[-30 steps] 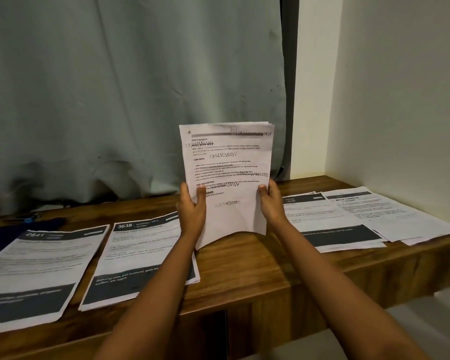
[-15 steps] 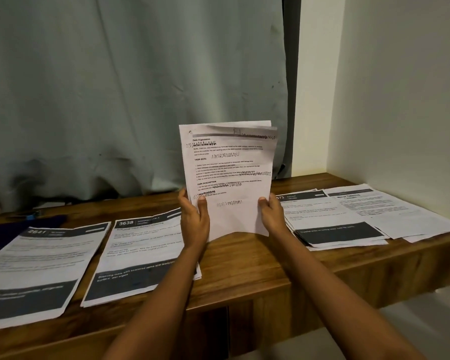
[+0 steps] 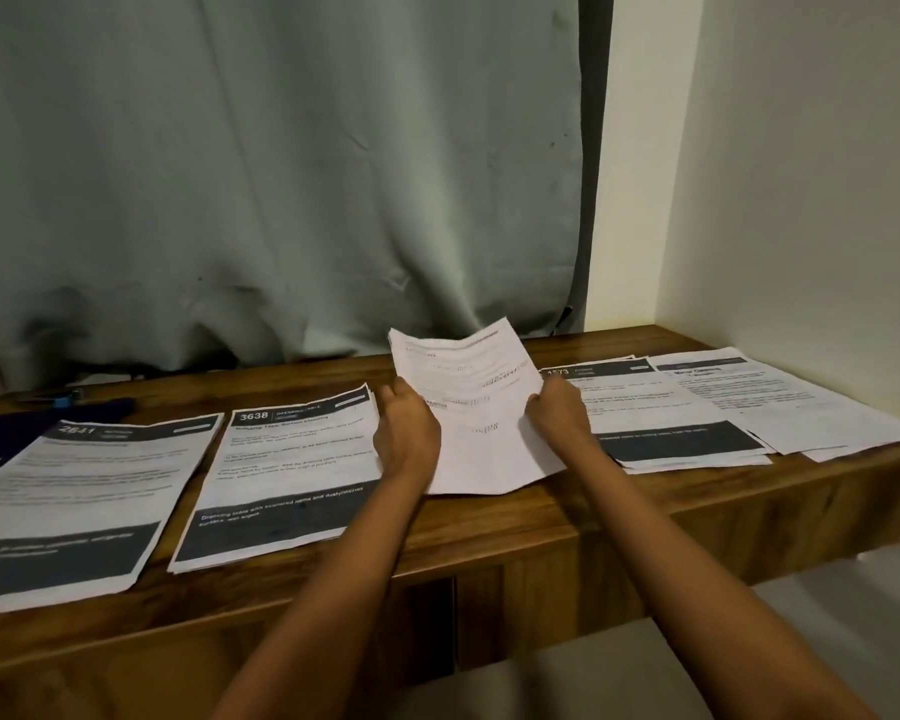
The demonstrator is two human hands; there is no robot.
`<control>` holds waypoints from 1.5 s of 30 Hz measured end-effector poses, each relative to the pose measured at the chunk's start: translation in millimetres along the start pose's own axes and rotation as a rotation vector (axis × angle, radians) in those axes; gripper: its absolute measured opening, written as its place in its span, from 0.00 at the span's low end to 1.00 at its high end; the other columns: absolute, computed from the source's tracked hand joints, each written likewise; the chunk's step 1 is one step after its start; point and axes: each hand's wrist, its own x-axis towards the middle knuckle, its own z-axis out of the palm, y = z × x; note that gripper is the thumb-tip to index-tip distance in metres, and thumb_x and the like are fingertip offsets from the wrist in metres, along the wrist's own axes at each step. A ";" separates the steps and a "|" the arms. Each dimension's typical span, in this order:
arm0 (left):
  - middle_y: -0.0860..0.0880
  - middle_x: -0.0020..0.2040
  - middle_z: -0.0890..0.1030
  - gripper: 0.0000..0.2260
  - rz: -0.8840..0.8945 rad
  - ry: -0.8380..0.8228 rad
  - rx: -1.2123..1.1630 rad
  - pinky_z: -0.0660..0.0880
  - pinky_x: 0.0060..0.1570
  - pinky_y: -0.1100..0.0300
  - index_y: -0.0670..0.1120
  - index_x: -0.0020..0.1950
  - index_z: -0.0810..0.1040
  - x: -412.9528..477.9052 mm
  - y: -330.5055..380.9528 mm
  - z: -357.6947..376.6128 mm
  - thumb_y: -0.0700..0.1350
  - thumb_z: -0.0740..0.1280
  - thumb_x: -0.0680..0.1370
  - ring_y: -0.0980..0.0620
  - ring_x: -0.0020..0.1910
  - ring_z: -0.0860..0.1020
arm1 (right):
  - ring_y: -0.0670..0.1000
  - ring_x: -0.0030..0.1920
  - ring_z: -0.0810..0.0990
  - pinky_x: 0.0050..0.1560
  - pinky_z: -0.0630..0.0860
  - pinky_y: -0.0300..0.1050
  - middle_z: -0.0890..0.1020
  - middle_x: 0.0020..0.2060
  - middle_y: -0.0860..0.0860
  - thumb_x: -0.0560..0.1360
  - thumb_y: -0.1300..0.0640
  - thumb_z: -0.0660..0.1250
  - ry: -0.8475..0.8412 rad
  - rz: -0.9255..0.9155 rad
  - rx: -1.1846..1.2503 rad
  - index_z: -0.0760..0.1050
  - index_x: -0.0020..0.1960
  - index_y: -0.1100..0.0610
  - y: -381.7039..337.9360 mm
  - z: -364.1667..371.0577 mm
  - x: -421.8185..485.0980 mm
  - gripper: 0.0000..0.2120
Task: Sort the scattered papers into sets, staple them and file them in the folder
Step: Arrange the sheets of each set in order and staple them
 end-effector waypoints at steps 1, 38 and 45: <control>0.40 0.67 0.68 0.13 -0.017 -0.050 0.040 0.74 0.51 0.46 0.39 0.66 0.68 -4.2 -1.2 1.3 0.39 0.57 0.81 0.38 0.55 0.77 | 0.62 0.57 0.77 0.53 0.74 0.53 0.77 0.58 0.62 0.78 0.63 0.62 -0.014 0.006 -0.032 0.71 0.59 0.66 3.0 3.0 -3.3 0.12; 0.43 0.65 0.74 0.21 0.111 -0.681 -0.177 0.74 0.57 0.54 0.43 0.70 0.67 -40.4 142.9 88.8 0.50 0.64 0.79 0.43 0.62 0.74 | 0.62 0.64 0.70 0.63 0.67 0.58 0.71 0.64 0.63 0.80 0.45 0.56 0.140 0.237 -0.304 0.67 0.66 0.64 163.7 -94.5 38.6 0.24; 0.44 0.57 0.78 0.19 -0.059 -0.702 -0.204 0.79 0.52 0.55 0.43 0.63 0.71 -36.2 165.1 126.4 0.48 0.68 0.75 0.46 0.53 0.77 | 0.60 0.61 0.72 0.60 0.68 0.56 0.75 0.61 0.61 0.81 0.46 0.55 0.202 0.144 -0.401 0.68 0.65 0.63 186.4 -79.1 38.7 0.23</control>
